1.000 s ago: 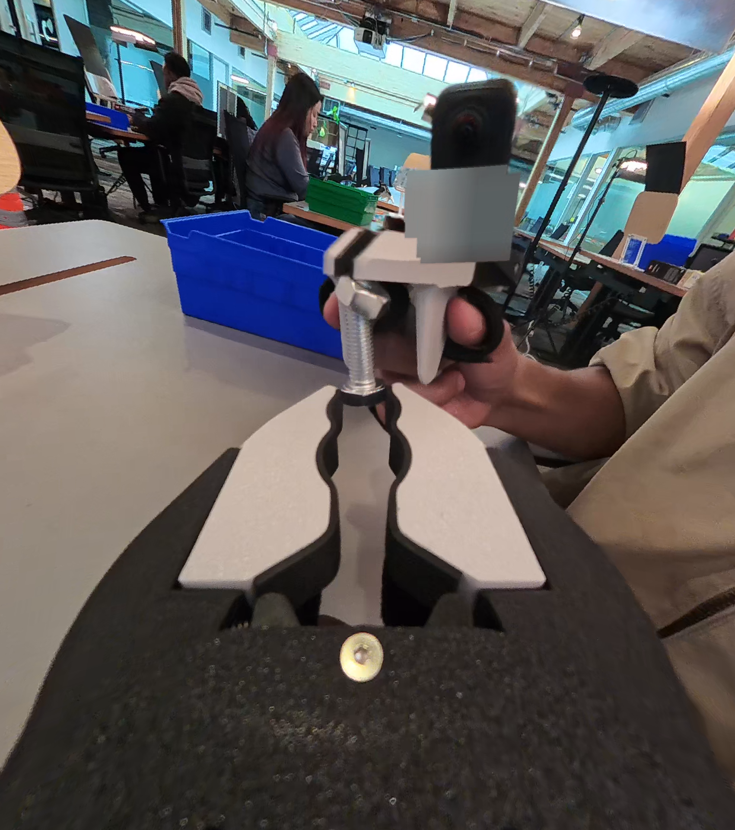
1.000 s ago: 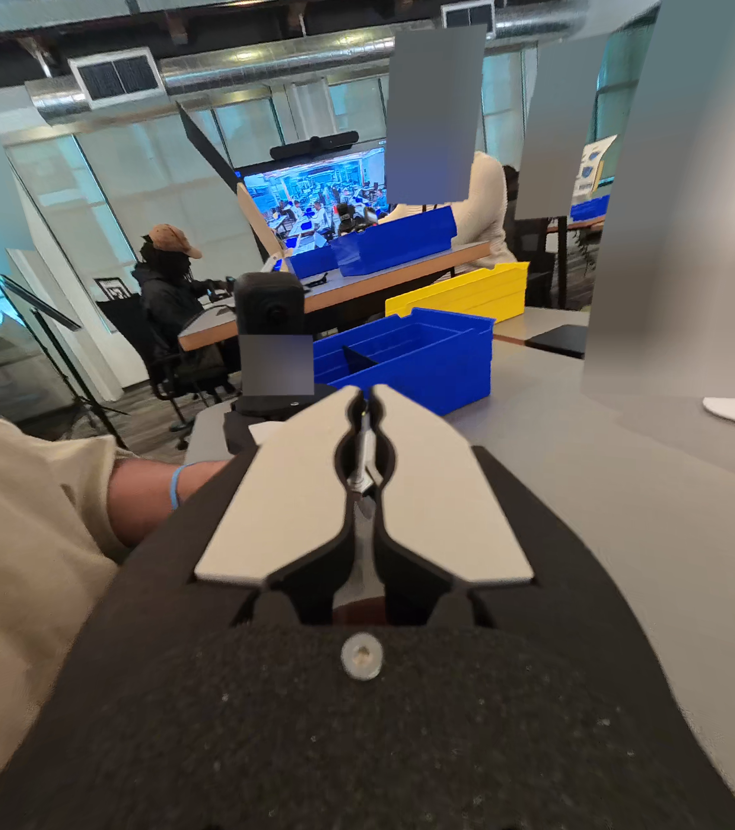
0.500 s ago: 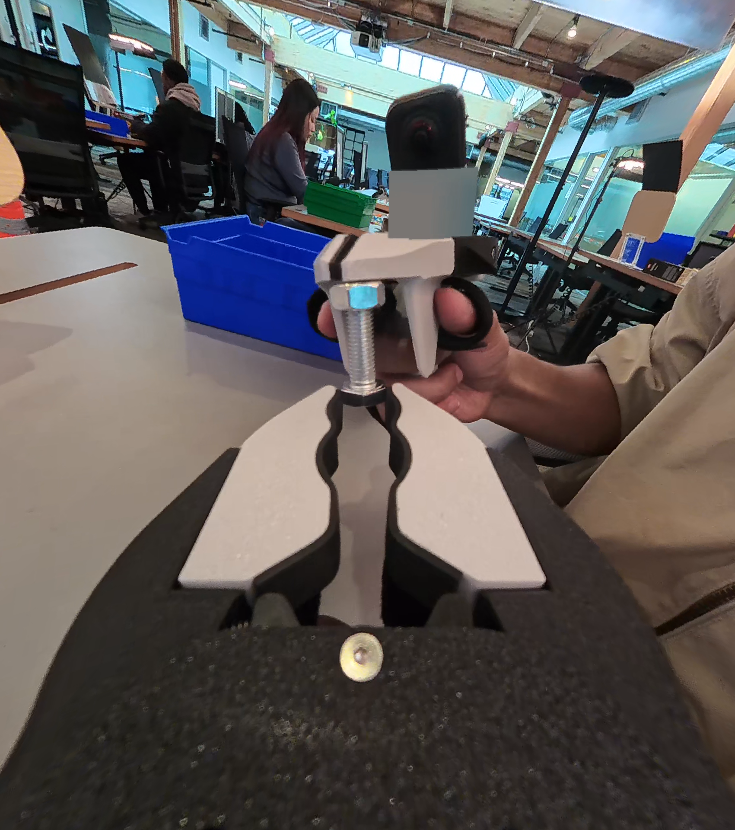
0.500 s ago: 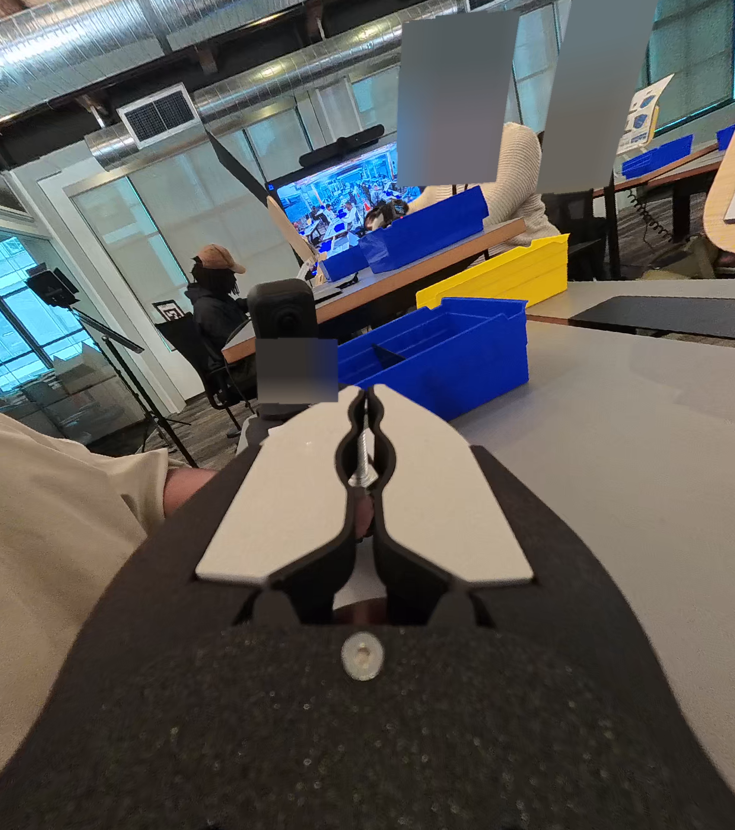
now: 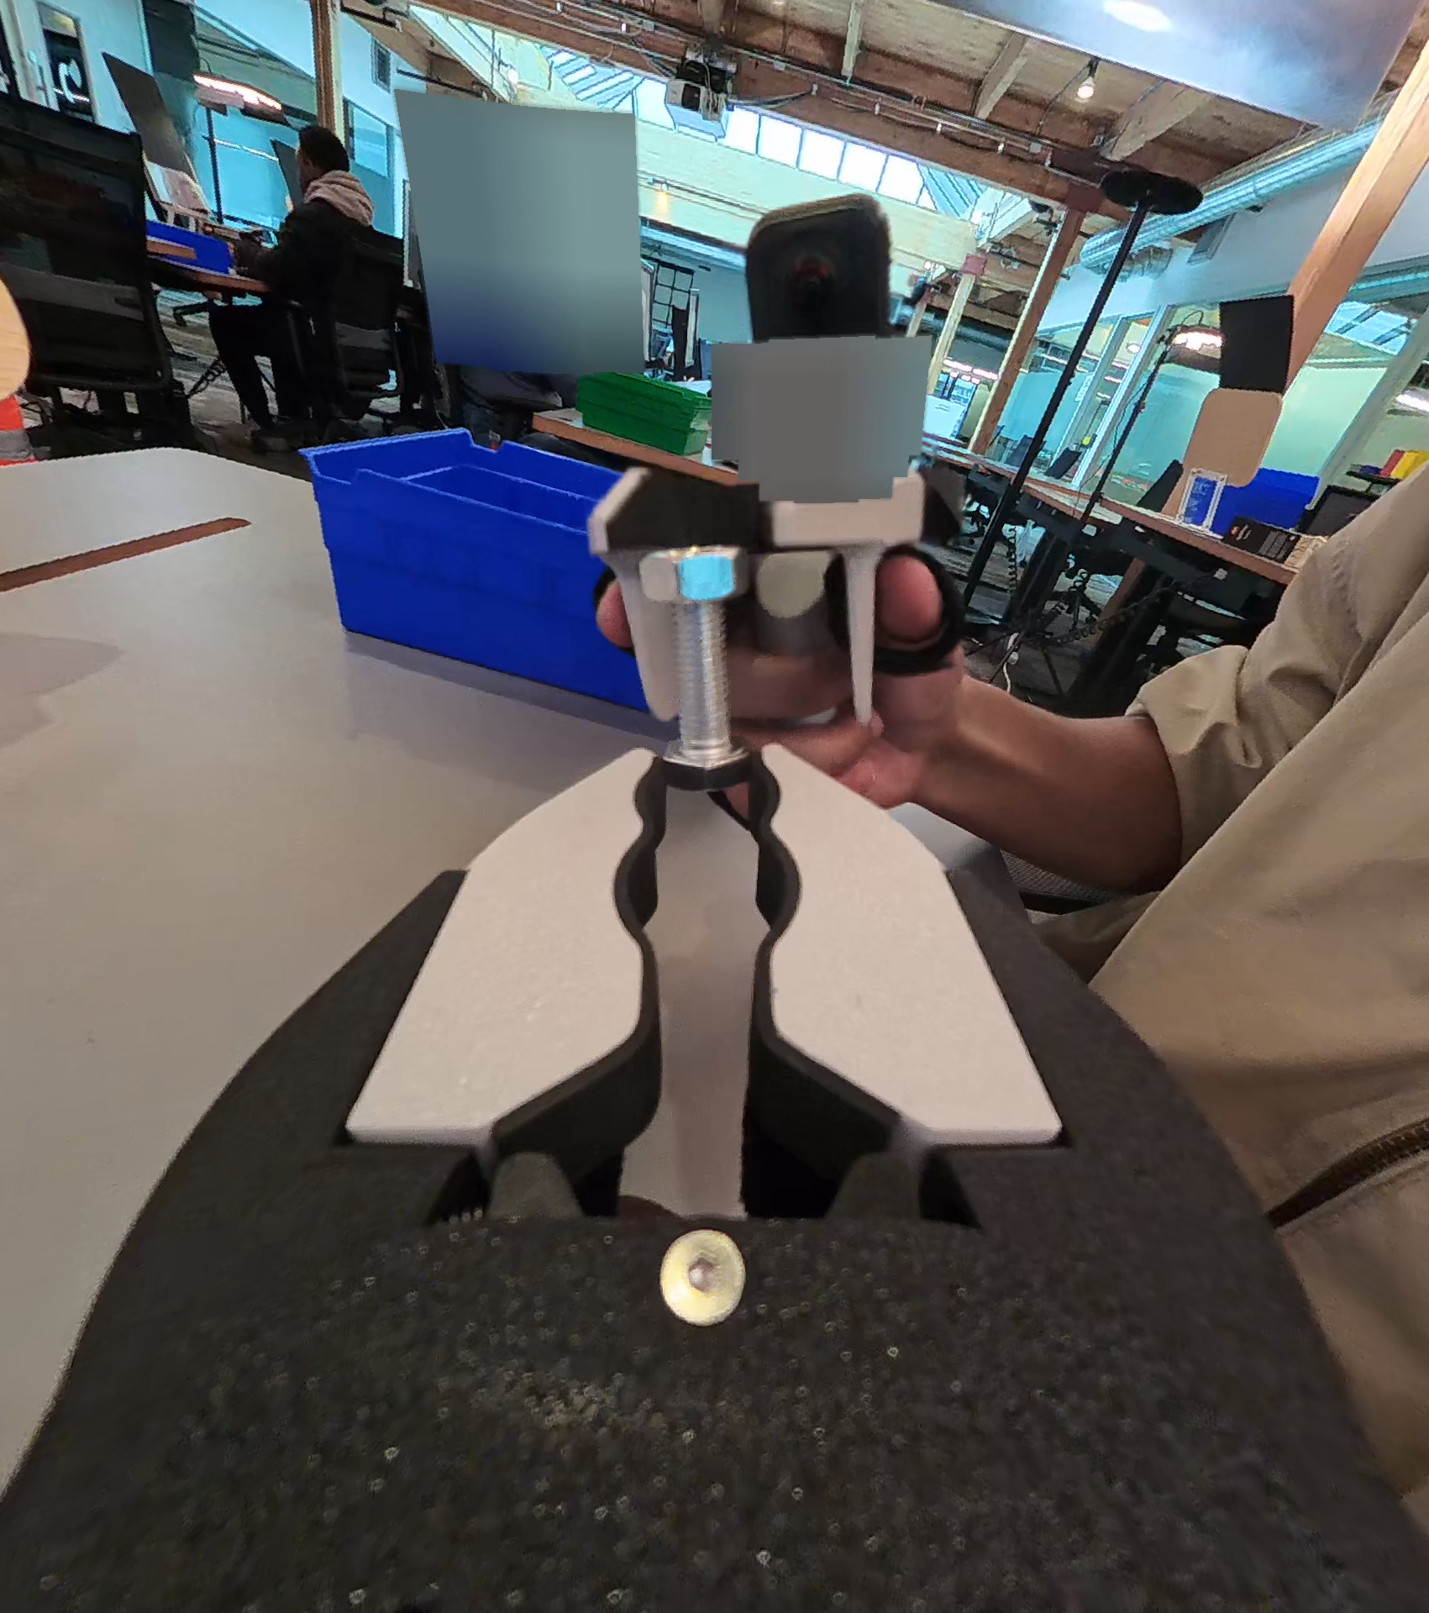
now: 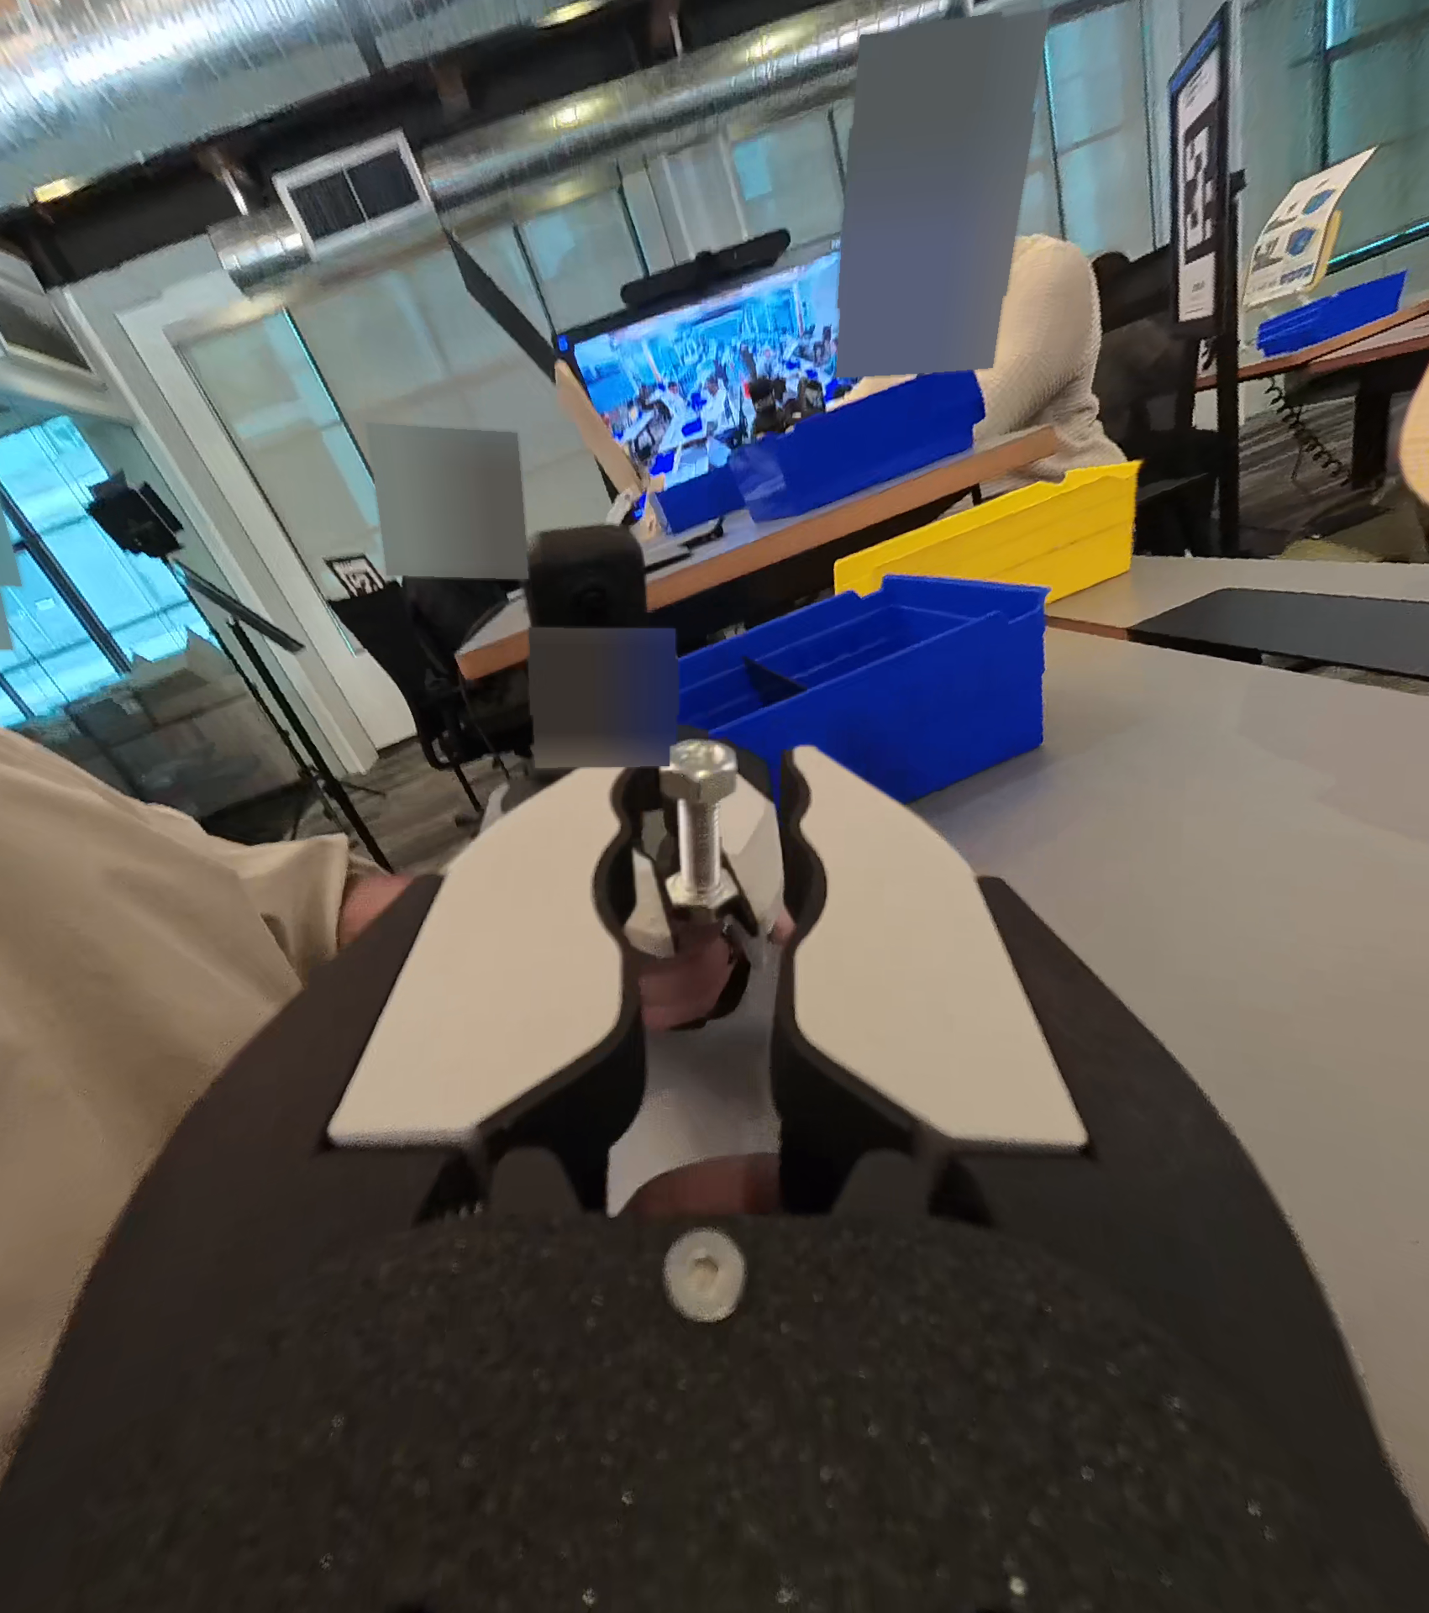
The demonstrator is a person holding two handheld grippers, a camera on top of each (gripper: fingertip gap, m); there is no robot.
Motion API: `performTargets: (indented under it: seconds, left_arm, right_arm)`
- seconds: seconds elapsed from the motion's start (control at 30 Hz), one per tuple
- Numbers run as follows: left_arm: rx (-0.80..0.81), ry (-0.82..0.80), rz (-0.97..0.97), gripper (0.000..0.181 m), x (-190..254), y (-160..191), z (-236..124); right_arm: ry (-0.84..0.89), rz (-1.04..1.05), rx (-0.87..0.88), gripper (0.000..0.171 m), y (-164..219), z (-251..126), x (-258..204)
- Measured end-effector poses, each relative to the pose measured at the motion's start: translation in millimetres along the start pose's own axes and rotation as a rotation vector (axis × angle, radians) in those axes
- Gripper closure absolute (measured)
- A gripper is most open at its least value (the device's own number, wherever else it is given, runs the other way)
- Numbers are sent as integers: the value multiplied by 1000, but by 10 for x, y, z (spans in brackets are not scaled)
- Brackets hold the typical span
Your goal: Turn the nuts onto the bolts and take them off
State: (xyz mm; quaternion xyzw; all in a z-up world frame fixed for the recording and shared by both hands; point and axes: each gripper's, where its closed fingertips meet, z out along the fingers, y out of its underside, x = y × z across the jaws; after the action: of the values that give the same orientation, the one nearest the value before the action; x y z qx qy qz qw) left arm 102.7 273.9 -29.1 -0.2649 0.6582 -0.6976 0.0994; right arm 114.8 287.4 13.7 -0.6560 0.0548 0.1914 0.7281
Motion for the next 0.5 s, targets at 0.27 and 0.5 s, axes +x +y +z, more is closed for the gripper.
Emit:
performTargets:
  seconds: [0.27, 0.5]
  left_arm:
    - [1, -2, -10, 163, -23, 0, -7]
    - [3, 5, -12, 163, -17, -6, -13]
  right_arm:
    - [-10, -50, -32, 137, 71, 75, -100]
    - [18, -56, -30, 137, 68, 34, -56]
